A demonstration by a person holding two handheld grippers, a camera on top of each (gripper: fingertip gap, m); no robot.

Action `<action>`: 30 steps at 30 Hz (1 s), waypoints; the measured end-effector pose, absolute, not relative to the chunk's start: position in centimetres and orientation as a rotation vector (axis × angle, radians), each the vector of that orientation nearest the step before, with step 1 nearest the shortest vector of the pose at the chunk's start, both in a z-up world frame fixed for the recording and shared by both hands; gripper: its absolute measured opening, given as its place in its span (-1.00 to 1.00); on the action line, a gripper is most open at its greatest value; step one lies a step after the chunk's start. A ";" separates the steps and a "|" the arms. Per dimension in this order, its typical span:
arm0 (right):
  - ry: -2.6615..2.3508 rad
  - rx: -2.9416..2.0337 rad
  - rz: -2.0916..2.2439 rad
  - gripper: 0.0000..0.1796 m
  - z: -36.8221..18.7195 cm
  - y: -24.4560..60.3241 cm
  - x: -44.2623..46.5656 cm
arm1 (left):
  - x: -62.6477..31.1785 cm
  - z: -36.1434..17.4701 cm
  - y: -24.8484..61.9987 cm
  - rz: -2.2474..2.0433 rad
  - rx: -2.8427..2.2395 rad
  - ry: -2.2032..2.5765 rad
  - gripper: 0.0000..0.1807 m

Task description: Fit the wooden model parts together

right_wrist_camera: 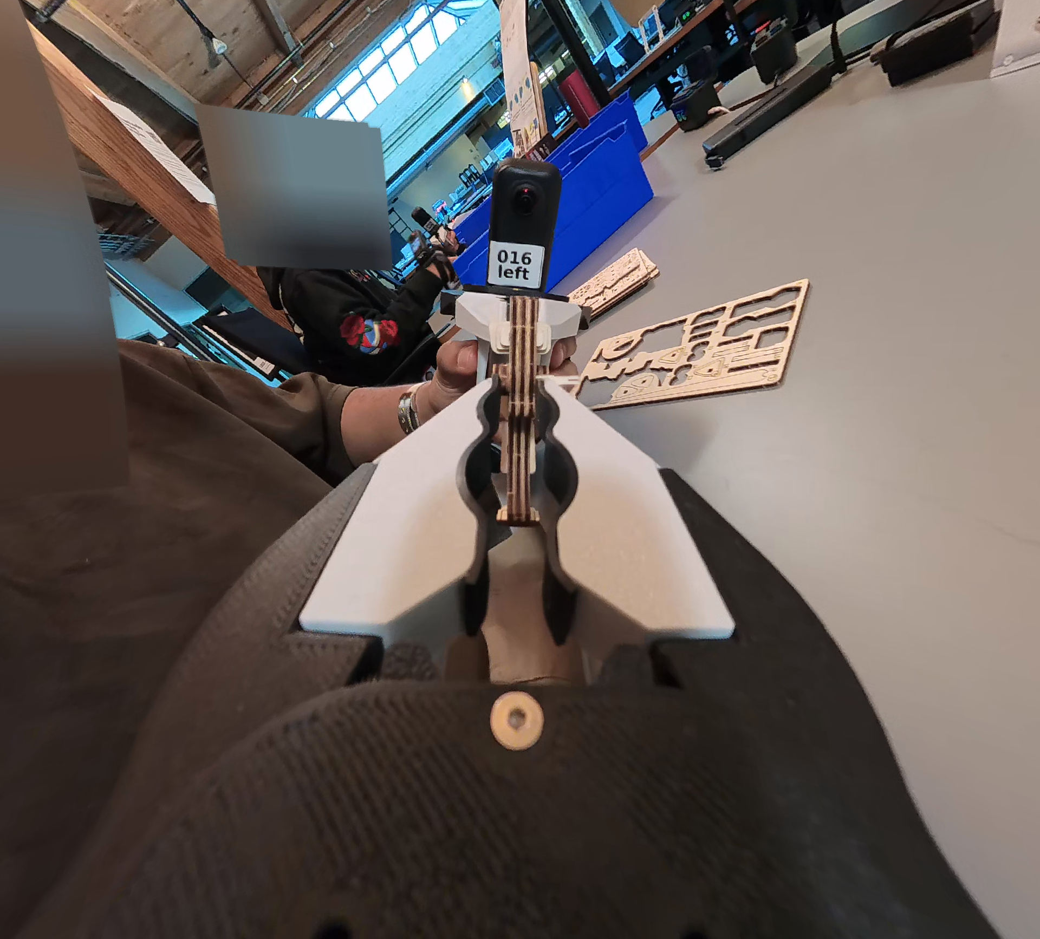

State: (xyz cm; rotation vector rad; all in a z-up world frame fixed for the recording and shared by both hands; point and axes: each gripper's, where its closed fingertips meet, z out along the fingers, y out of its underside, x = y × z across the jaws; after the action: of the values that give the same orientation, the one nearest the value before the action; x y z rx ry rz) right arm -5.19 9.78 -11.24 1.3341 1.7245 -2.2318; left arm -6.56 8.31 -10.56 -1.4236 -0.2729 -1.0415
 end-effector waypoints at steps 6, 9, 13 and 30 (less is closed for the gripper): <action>1.693 1.354 -2.275 -0.89 -10.7 10.5 -5.4 | -6.5 -10.7 8.5 -1.070 -1.407 -0.305 -0.71; 1.714 1.371 -2.288 -0.89 -10.6 11.0 -5.5 | -6.1 -11.1 8.7 -1.090 -1.428 -0.304 -0.63; 1.722 1.372 -2.317 -0.89 -10.2 11.1 -5.5 | -4.9 -11.9 9.1 -1.044 -1.509 -0.249 -0.56; 1.656 1.358 -2.329 -0.89 -10.2 10.8 -5.5 | -4.6 -11.8 9.1 -1.028 -1.513 -0.223 -0.54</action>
State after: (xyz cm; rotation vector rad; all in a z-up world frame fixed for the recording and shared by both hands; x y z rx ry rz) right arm -5.49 10.80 -10.15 1.3578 1.6559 -2.3285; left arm -4.59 9.14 -11.82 -1.5126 -0.2227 -1.0278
